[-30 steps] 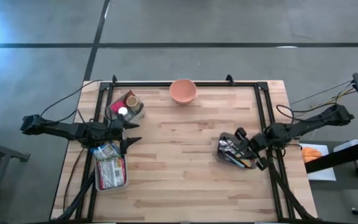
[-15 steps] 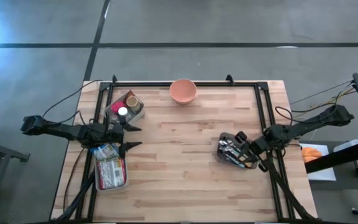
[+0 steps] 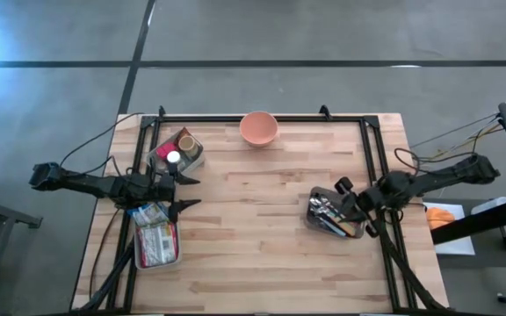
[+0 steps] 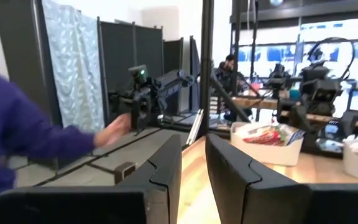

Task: Pick & Place Food Item
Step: Return to Home Position

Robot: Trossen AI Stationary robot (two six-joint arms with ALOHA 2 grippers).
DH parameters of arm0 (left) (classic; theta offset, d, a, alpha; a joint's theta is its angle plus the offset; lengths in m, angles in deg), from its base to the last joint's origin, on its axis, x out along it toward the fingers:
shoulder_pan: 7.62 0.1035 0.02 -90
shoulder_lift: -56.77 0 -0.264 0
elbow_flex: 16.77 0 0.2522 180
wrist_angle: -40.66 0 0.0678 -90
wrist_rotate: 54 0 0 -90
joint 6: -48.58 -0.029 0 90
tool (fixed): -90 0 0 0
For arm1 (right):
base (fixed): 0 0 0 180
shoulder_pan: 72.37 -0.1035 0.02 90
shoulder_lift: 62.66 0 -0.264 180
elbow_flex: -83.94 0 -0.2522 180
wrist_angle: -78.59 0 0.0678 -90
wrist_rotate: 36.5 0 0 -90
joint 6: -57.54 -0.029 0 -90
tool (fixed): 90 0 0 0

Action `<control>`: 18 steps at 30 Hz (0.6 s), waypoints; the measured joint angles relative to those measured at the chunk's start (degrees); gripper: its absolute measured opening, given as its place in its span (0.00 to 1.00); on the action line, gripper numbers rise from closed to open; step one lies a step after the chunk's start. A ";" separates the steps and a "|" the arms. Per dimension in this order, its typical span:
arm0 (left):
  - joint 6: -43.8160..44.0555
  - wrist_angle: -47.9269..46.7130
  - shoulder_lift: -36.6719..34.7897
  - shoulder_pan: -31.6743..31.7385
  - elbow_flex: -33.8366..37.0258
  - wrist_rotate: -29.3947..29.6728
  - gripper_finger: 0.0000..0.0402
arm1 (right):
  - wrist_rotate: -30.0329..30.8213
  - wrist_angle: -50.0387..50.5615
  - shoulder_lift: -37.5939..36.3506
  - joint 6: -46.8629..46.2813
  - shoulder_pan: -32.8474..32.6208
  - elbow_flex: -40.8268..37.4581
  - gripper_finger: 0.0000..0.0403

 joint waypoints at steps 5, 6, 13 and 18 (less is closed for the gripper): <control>0.00 -0.02 0.00 -0.01 0.04 -0.01 0.81 | 0.02 0.00 -1.83 1.15 0.73 0.00 0.18; 0.02 -0.02 0.00 -0.01 0.04 -0.01 0.81 | 0.03 0.01 -1.93 1.09 0.73 0.00 0.18; 0.02 -0.02 0.00 -0.01 0.04 0.00 0.81 | 0.04 0.02 -1.79 -0.39 0.73 0.00 0.18; 0.04 -0.02 0.00 -0.01 0.04 -0.01 0.81 | 0.06 0.02 -1.79 -0.59 0.71 0.00 0.18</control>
